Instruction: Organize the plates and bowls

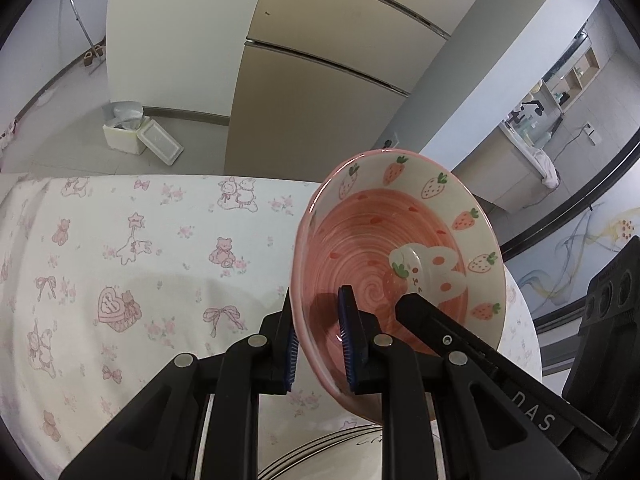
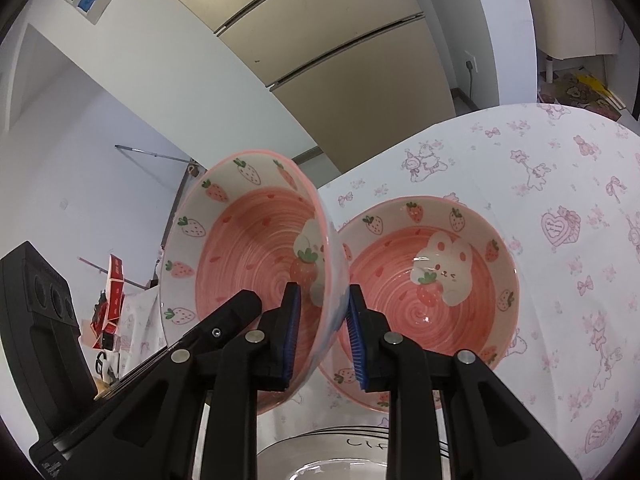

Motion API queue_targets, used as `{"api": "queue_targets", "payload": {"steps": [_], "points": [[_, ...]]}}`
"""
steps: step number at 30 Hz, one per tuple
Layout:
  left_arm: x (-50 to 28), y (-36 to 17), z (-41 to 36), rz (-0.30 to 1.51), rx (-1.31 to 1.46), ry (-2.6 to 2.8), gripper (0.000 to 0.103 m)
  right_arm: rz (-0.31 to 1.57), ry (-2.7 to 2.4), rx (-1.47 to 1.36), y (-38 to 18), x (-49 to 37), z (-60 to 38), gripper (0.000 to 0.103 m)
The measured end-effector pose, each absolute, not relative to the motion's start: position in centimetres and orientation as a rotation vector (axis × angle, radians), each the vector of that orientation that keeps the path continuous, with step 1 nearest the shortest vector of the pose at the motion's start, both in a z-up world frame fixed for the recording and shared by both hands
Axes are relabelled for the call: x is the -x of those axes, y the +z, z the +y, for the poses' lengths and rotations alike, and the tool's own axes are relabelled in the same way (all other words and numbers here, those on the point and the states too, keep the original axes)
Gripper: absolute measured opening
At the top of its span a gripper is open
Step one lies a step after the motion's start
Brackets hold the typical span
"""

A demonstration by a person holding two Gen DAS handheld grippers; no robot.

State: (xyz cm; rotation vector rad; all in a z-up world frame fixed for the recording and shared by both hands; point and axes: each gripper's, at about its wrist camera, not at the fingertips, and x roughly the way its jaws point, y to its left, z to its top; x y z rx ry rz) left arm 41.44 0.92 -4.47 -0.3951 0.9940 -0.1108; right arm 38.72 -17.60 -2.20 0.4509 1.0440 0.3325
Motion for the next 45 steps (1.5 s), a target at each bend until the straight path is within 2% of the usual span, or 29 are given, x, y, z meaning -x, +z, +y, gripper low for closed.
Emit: {"api": "queue_targets", "payload": {"steps": [12,28,34,45], "points": [[-41.4,-4.4,-1.7,0.983,0.373,-0.22,0.02,1.045,0.199,-0.369,-0.4,-38.0,-19.0,0.022],[-41.8,-5.9,-4.2,1.01,0.27,-0.18,0.016,1.099,0.139,-0.285,-2.1,-38.5,-19.8,0.022],[-41.7,-6.2,-4.9,1.02,0.237,-0.178,0.016,1.061,0.102,-0.168,-1.4,-38.5,-19.5,0.014],[-42.0,-6.5,-5.4,1.014,0.216,-0.157,0.015,1.065,0.072,-0.038,-2.2,-39.2,-19.2,0.011]]}}
